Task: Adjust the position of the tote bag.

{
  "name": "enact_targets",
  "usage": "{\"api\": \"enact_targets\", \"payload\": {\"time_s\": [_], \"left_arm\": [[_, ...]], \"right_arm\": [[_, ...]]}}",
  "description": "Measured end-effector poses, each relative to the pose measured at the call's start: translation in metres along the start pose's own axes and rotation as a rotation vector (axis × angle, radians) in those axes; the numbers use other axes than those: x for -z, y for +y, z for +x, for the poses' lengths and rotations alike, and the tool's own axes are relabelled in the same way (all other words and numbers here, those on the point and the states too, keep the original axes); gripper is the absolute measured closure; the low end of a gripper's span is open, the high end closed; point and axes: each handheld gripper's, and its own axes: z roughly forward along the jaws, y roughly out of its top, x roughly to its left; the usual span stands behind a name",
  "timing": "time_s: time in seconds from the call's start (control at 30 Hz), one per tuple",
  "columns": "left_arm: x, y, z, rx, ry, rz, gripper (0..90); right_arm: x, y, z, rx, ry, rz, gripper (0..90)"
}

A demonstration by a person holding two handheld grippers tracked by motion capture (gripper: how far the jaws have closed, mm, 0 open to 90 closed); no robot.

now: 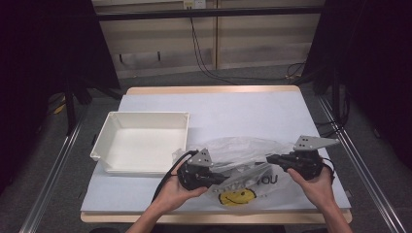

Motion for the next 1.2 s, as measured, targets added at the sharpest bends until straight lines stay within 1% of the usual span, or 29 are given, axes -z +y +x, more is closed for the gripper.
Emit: {"api": "enact_targets", "payload": {"time_s": [0.03, 0.1, 0.17, 0.2, 0.27, 0.3, 0.37, 0.4, 0.43, 0.47, 0.5, 0.53, 0.57, 0.6, 0.63, 0.67, 0.7, 0.73, 0.77, 0.8, 0.83, 0.9, 0.93, 0.97, 1.03, 1.07, 1.1, 1.13, 1.2], "left_arm": [[-0.001, 0.001, 0.003, 0.013, 0.000, -0.008, 86.5], [-0.003, 0.002, 0.008, 0.025, -0.002, 0.018, 86.8], [-0.006, 0.000, 0.012, 0.000, 0.028, 0.048, 86.8], [-0.007, 0.000, 0.012, 0.003, 0.042, 0.054, 86.8], [-0.007, -0.002, 0.016, 0.012, 0.050, 0.046, 86.7], [-0.006, -0.003, 0.017, 0.017, 0.061, 0.045, 86.7], [-0.004, -0.005, 0.020, 0.041, 0.078, 0.038, 86.7], [-0.003, -0.006, 0.022, 0.041, 0.092, 0.047, 86.7], [-0.002, -0.008, 0.025, 0.023, 0.097, 0.052, 86.7], [-0.001, -0.009, 0.025, 0.047, 0.098, 0.035, 86.7], [0.001, -0.010, 0.026, 0.044, 0.113, 0.038, 86.7], [0.004, -0.010, 0.026, 0.041, 0.129, 0.053, 86.7], [0.005, -0.011, 0.027, 0.035, 0.126, 0.051, 86.7], [0.005, -0.012, 0.027, 0.042, 0.134, 0.045, 86.7], [0.006, -0.013, 0.028, 0.032, 0.141, 0.063, 86.6], [0.006, -0.014, 0.028, 0.039, 0.139, 0.055, 86.5], [0.007, -0.015, 0.029, 0.037, 0.147, 0.069, 86.5], [0.008, -0.015, 0.029, 0.037, 0.150, 0.068, 86.4], [0.008, -0.016, 0.030, 0.033, 0.155, 0.079, 86.4], [0.008, -0.017, 0.030, 0.038, 0.159, 0.079, 86.4], [0.009, -0.017, 0.031, 0.024, 0.155, 0.093, 86.4], [0.009, -0.018, 0.031, 0.033, 0.169, 0.090, 86.4], [0.011, -0.018, 0.032, 0.017, 0.170, 0.101, 86.2], [0.010, -0.020, 0.031, 0.032, 0.170, 0.095, 86.2], [0.007, -0.021, 0.031, 0.012, 0.170, 0.117, 86.2], [0.007, -0.022, 0.032, -0.004, 0.161, 0.140, 86.2], [0.006, -0.022, 0.032, 0.006, 0.159, 0.139, 86.2], [0.006, -0.023, 0.032, 0.010, 0.156, 0.140, 86.3], [0.005, -0.024, 0.031, -0.011, 0.181, 0.169, 86.3]], "right_arm": [[-0.005, 0.000, 0.001, -0.001, 0.007, 0.002, 90.0], [-0.015, -0.001, 0.003, 0.003, 0.026, 0.017, 90.0], [-0.023, 0.000, 0.005, 0.014, 0.027, 0.049, 90.0], [-0.025, 0.000, 0.005, 0.015, 0.022, 0.057, 90.0], [-0.029, 0.000, 0.003, 0.025, -0.012, 0.085, 90.0], [-0.029, 0.000, 0.002, 0.030, -0.051, 0.097, 90.0], [-0.027, -0.001, 0.000, 0.024, -0.080, 0.112, 90.0], [-0.025, -0.003, -0.001, 0.022, -0.092, 0.121, 90.0], [-0.024, -0.004, -0.002, 0.030, -0.118, 0.136, 90.0], [-0.023, -0.006, -0.003, 0.035, -0.138, 0.148, 90.0], [-0.021, -0.008, -0.005, 0.028, -0.134, 0.152, 90.0], [-0.019, -0.009, -0.006, 0.024, -0.148, 0.154, 90.0], [-0.017, -0.011, -0.007, 0.022, -0.158, 0.161, 90.0], [-0.015, -0.013, -0.009, 0.018, -0.159, 0.163, 90.0], [-0.014, -0.014, -0.010, 0.016, -0.156, 0.169, 90.0], [-0.013, -0.016, -0.011, 0.011, -0.153, 0.184, 90.0], [-0.013, -0.018, -0.012, 0.011, -0.151, 0.195, 90.0], [-0.012, -0.020, -0.012, 0.016, -0.159, 0.203, 90.0], [-0.010, -0.022, -0.013, 0.008, -0.151, 0.197, 90.0], [-0.009, -0.023, -0.013, 0.006, -0.159, 0.209, 90.0], [-0.009, -0.024, -0.014, 0.021, -0.166, 0.217, 90.0], [-0.010, -0.026, -0.014, 0.017, -0.163, 0.233, 90.0], [-0.010, -0.027, -0.014, 0.018, -0.162, 0.238, 90.0], [-0.011, -0.028, -0.014, 0.020, -0.168, 0.249, 90.0], [-0.012, -0.029, -0.015, 0.025, -0.166, 0.263, 90.0], [-0.014, -0.030, -0.015, 0.025, -0.157, 0.269, 90.0], [-0.015, -0.030, -0.016, 0.034, -0.164, 0.280, 90.0], [-0.017, -0.030, -0.017, 0.034, -0.156, 0.293, 90.0], [-0.019, -0.031, -0.019, 0.032, -0.153, 0.306, 90.0]]}}
